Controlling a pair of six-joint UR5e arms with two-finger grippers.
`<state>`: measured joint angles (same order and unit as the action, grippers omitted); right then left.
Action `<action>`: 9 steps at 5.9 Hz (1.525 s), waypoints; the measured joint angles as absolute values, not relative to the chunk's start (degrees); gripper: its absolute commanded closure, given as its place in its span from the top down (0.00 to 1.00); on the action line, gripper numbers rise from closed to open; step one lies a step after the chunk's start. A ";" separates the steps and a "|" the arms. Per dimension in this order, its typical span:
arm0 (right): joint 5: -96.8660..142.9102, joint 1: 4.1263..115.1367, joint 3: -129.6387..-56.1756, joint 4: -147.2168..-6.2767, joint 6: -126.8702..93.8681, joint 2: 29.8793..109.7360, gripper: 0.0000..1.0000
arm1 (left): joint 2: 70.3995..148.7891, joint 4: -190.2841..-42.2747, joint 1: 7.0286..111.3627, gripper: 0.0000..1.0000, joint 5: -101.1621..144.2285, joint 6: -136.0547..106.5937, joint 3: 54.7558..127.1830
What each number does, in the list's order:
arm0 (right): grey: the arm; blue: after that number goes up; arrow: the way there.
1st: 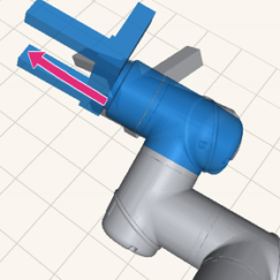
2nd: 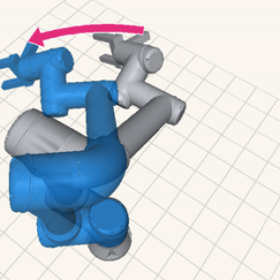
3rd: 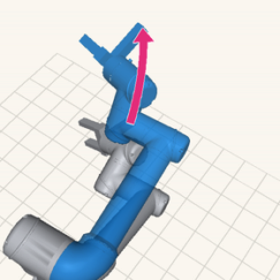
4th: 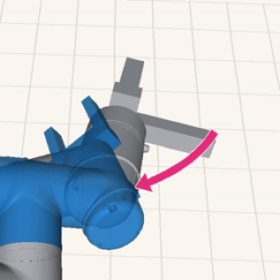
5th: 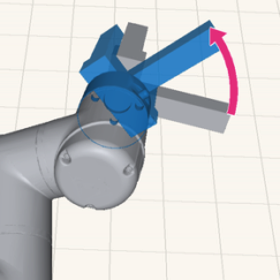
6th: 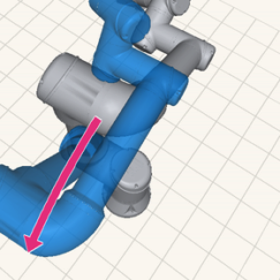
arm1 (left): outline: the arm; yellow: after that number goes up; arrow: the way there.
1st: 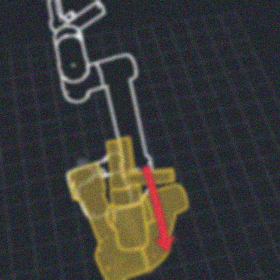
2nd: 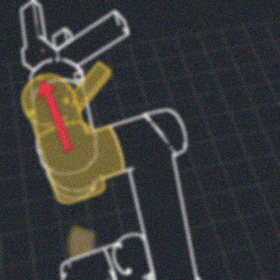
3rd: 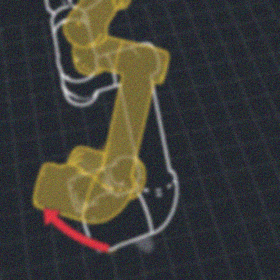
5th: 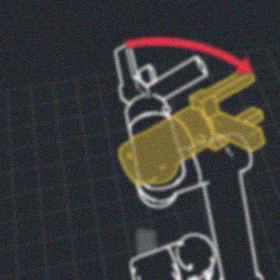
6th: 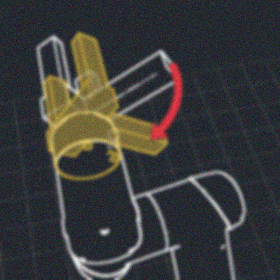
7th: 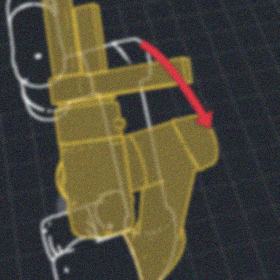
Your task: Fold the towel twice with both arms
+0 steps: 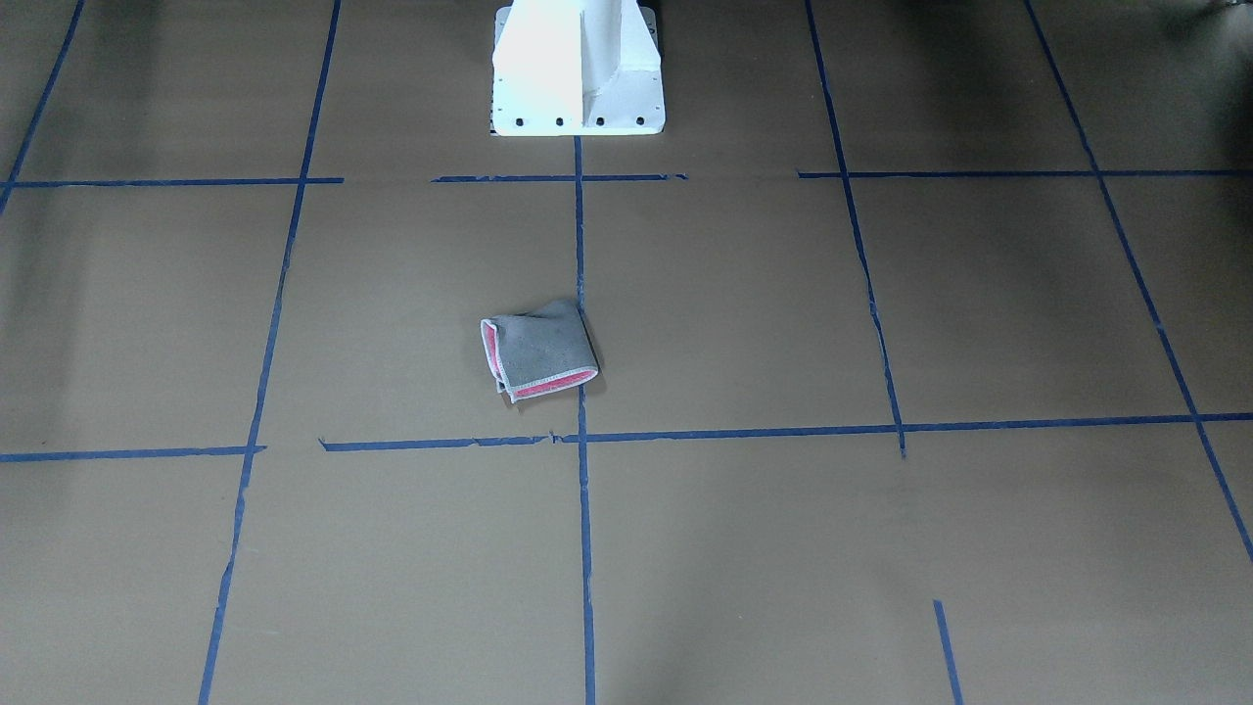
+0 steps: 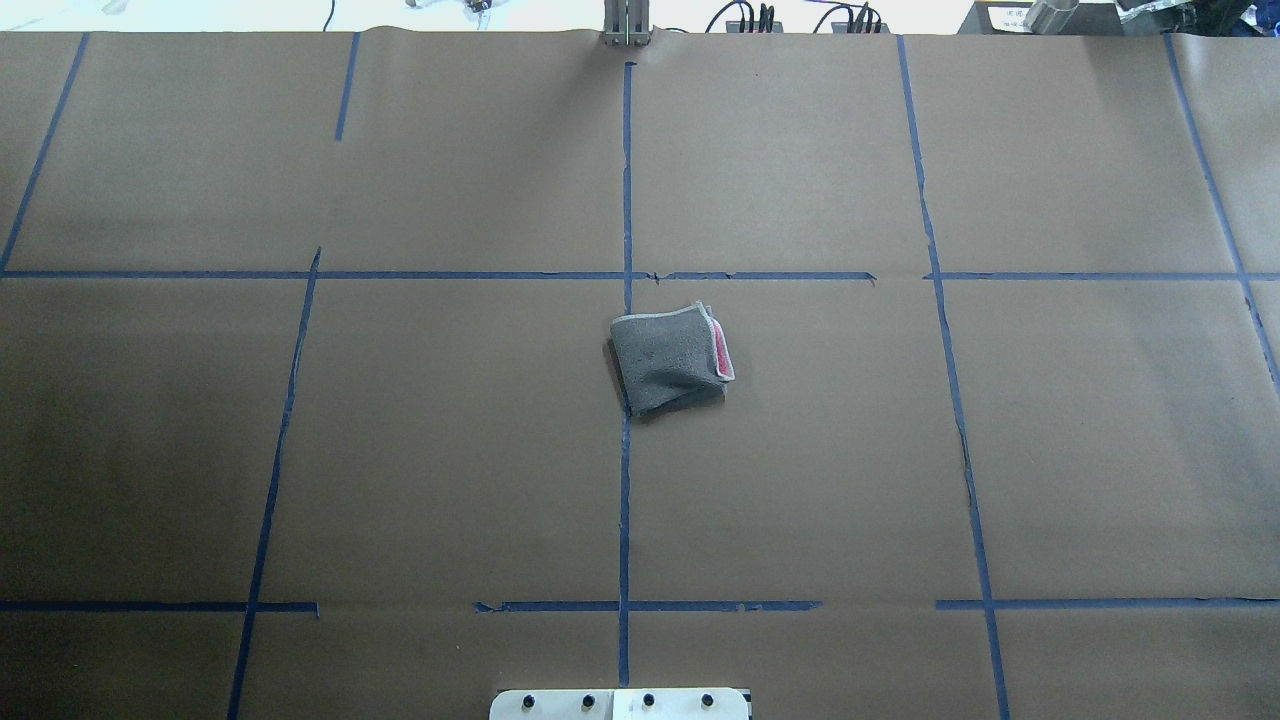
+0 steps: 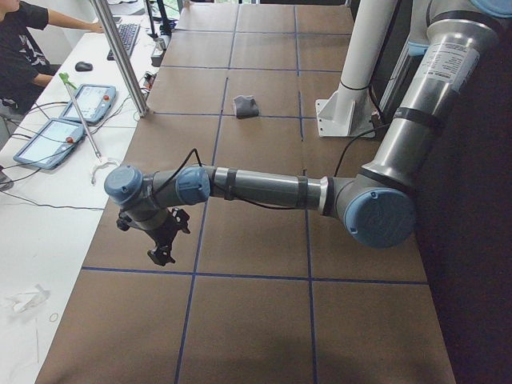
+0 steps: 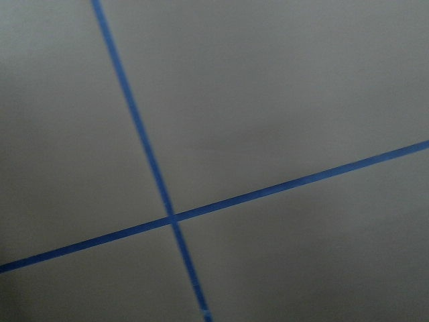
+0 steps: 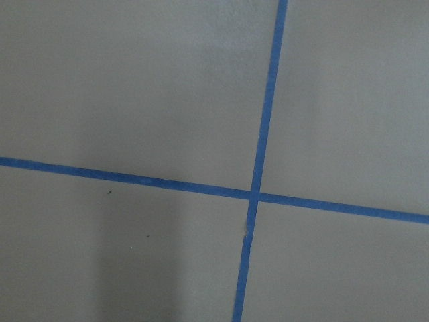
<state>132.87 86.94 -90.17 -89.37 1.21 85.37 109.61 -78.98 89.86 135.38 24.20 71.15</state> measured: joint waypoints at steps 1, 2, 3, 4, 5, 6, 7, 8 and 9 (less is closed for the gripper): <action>132.69 87.17 -89.94 -89.12 3.04 86.90 1.00 | 108.29 -82.85 90.75 1.00 135.39 24.78 68.48; 132.55 87.53 -89.89 -88.94 5.53 88.23 1.00 | 107.66 -84.20 91.13 1.00 135.37 24.58 67.50; 132.54 87.89 -90.18 -88.82 6.55 89.06 1.00 | 107.24 -84.37 91.34 1.00 135.30 22.78 68.31; 132.40 88.01 -90.90 -88.78 6.62 89.44 1.00 | 105.09 -84.33 91.58 1.00 135.20 19.62 72.31; 132.23 88.04 -91.66 -88.77 6.49 89.65 1.00 | 99.43 -84.35 91.72 1.00 135.04 16.12 79.84; 132.11 88.06 -91.96 -88.77 6.44 89.70 1.00 | 93.18 -84.42 91.74 1.00 134.86 13.60 87.08; 132.07 88.06 -91.98 -88.85 6.42 89.73 1.00 | 89.06 -84.57 91.74 1.00 134.77 12.76 91.10; 132.08 88.07 -91.89 -89.14 6.42 89.72 1.00 | 87.40 -84.70 91.63 1.00 134.72 12.55 92.30; 132.07 88.07 -91.66 -89.43 6.47 89.64 1.00 | 87.12 -84.61 91.50 1.00 134.67 12.50 92.29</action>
<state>132.07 88.07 -91.66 -89.43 6.47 89.64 87.12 -84.61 91.50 134.67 12.50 92.29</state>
